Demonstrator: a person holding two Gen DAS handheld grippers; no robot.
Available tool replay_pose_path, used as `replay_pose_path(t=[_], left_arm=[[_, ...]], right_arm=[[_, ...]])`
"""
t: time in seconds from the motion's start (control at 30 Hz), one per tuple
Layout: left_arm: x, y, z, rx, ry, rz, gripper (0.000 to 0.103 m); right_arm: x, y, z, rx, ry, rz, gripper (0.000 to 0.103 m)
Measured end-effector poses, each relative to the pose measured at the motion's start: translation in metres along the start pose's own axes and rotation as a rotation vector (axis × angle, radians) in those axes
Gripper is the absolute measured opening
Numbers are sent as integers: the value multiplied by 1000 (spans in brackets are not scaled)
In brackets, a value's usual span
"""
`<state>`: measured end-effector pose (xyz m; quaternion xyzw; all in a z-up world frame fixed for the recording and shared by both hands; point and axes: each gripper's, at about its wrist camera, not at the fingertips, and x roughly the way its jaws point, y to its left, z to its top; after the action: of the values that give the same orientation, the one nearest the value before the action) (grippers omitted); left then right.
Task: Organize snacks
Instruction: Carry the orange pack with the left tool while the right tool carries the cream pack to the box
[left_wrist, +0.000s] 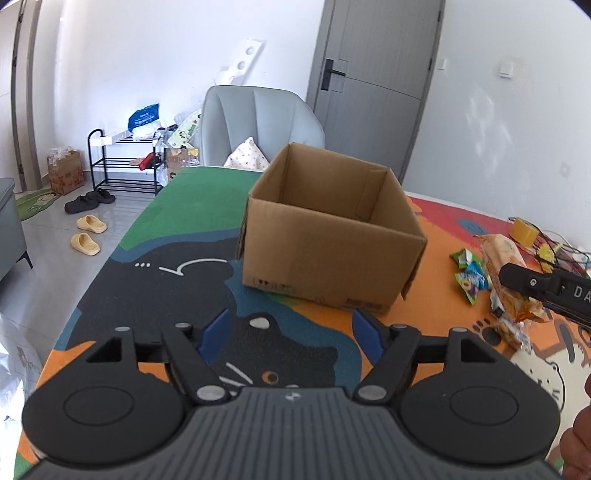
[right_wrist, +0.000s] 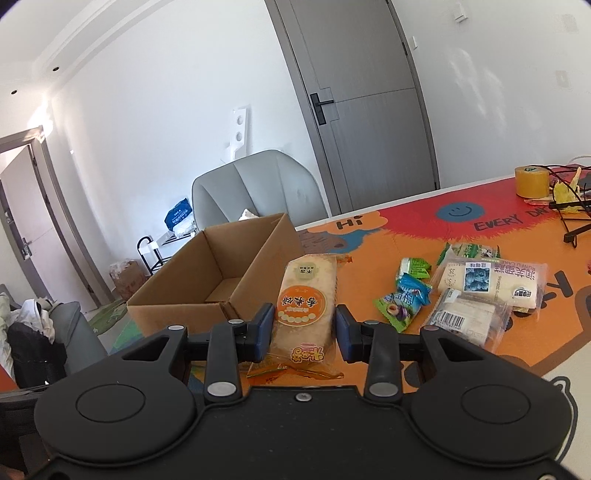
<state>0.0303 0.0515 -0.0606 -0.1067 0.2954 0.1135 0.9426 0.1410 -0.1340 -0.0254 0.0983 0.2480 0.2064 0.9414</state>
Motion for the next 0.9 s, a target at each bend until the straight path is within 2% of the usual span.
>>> replay_pose_path(t=[0.37,0.77,0.87,0.9], left_arm=[[-3,-8,-27,27,48,-26,72],[3,-19,-52,66,87,-9,72],[8,-19,-58,68,106,-21,62],[8,-21,-59,80,93,-10,52]], right_arm=[[-18,1,-23,-25,40,-5,36],[-28,3,-40,-39,73,-13,36],[-28,2,-40,-39,74,-16,36],[-28,1,-40,-38,73,-17,36]])
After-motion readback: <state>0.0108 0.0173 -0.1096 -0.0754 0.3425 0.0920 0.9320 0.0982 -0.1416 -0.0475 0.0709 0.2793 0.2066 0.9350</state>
